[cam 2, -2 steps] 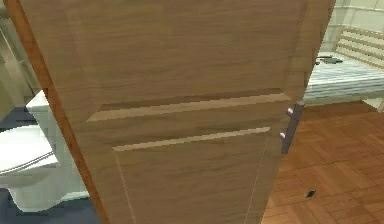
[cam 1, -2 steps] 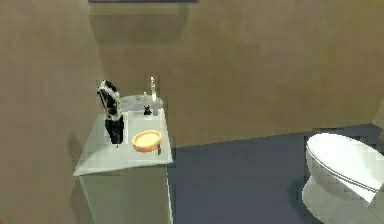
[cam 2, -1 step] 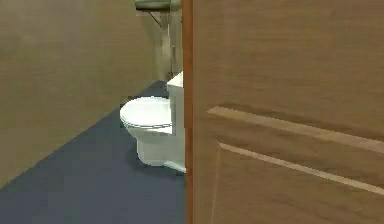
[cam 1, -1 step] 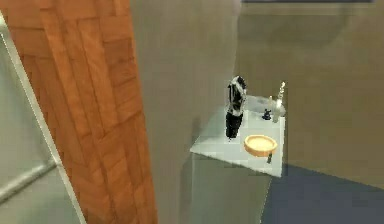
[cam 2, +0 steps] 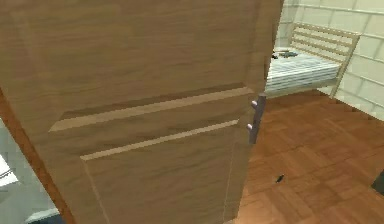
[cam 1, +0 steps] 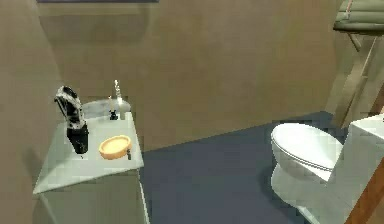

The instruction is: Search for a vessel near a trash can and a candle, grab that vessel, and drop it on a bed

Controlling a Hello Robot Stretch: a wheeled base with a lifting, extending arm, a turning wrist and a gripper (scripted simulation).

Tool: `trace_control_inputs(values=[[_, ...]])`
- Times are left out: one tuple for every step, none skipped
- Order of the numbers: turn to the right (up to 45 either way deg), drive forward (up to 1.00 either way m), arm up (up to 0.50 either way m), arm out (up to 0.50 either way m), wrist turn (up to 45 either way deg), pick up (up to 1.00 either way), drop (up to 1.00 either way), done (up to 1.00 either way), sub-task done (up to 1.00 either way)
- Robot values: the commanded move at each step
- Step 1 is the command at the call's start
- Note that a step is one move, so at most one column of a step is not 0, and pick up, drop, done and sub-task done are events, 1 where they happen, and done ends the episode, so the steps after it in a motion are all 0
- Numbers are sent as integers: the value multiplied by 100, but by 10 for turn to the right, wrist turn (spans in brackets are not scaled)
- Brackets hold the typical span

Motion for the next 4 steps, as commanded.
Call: trace_control_inputs(values=[[60, 0, 0, 0, 0, 0, 0, 0, 0], [0, 40, 0, 0, 0, 0, 0, 0, 0], [-180, 0, 0, 0, 0, 0, 0, 0, 0], [0, 25, 0, 0, 0, 0, 0, 0, 0]])
